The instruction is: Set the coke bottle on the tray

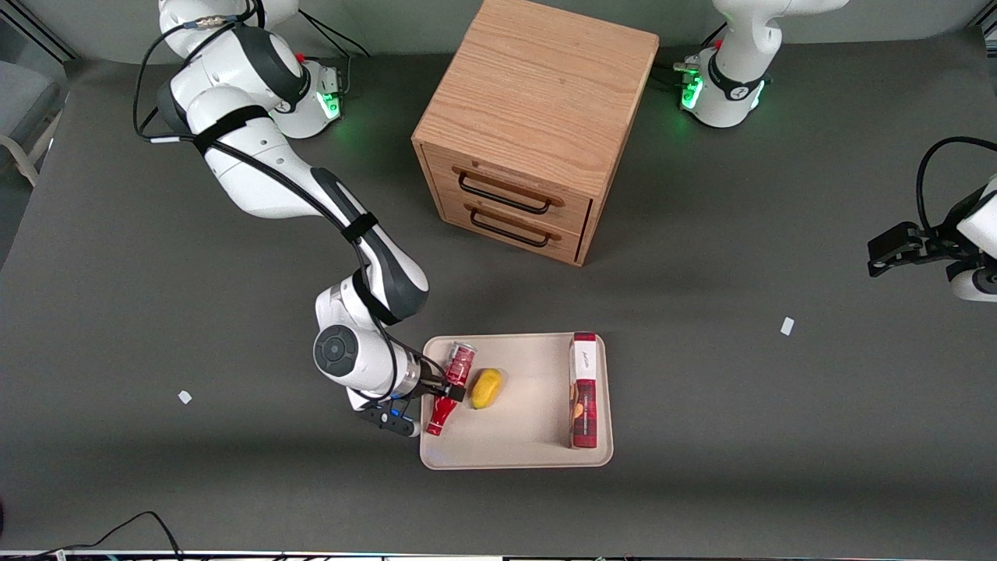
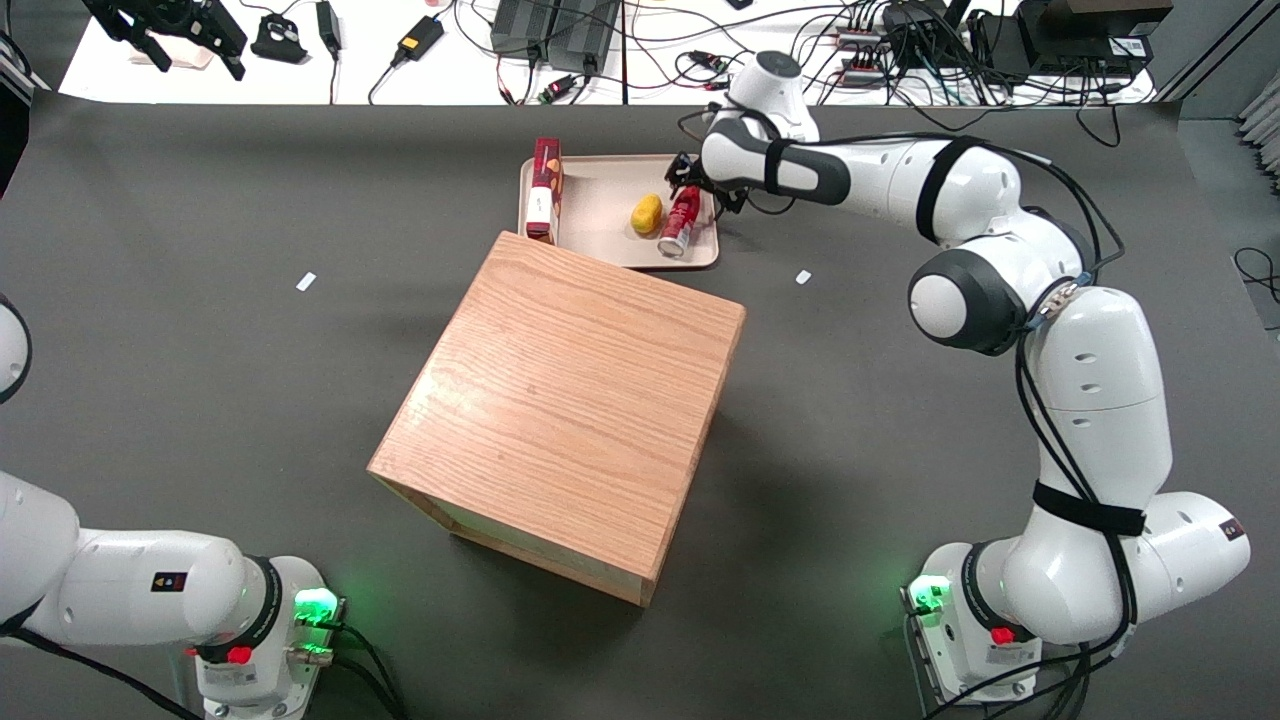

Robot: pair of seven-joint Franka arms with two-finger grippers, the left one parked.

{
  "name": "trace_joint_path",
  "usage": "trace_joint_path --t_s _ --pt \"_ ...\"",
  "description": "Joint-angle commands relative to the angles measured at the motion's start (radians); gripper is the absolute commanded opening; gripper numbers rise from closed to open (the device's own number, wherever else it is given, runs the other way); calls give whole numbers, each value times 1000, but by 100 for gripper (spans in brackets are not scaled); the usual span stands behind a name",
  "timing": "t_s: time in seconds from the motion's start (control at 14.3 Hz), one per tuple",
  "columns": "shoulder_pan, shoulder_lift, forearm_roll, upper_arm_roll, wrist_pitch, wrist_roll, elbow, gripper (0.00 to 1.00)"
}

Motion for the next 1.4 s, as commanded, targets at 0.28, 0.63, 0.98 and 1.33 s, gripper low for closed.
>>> trace_joint_path --t_s 0.28,0.63,0.98,1.33 --pt "-68 -452 -17 -3 -542 8 -14 100" --pt "-116 -731 -12 -102 -986 -137 -15 100" --pt "-116 -1105 -3 -231 -920 -279 -459 100" --pt "-113 -1275 -1 -248 -766 -290 -707 100"
